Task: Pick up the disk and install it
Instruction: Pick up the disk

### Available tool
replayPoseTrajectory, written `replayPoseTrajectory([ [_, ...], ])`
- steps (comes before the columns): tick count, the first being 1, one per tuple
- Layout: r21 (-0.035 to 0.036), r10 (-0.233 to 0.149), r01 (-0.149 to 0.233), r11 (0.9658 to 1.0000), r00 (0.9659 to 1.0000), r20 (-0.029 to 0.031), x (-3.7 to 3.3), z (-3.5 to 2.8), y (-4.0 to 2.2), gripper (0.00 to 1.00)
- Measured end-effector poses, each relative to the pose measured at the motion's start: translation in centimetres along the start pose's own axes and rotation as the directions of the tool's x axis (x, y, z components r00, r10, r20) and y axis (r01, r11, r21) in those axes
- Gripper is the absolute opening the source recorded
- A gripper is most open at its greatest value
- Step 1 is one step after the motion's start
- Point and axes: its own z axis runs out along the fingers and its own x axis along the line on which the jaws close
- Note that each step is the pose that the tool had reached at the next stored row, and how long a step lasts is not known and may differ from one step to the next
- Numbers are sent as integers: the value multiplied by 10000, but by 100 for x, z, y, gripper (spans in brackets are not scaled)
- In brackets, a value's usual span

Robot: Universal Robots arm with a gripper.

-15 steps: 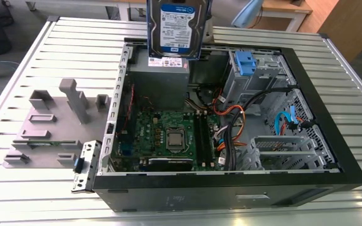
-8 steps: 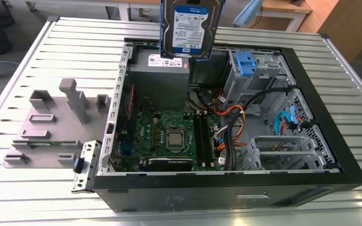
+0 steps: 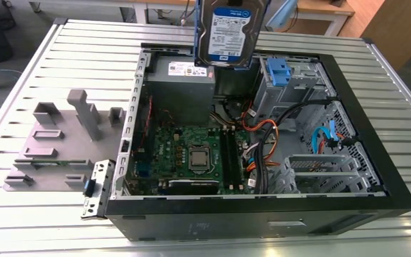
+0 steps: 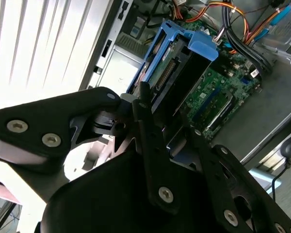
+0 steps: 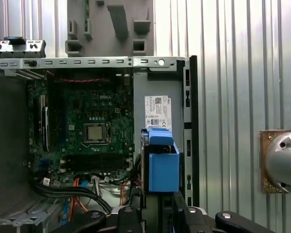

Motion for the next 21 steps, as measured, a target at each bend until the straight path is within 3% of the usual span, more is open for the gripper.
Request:
replayPoseTrajectory([
  [6, 0, 1, -1, 10000, 10000, -1, -4, 2, -97, 35],
  [14, -1, 0, 0, 10000, 10000, -1, 10, 1, -102, 35],
  [21, 0, 1, -1, 10000, 10000, -1, 117, -2, -106, 35],
])
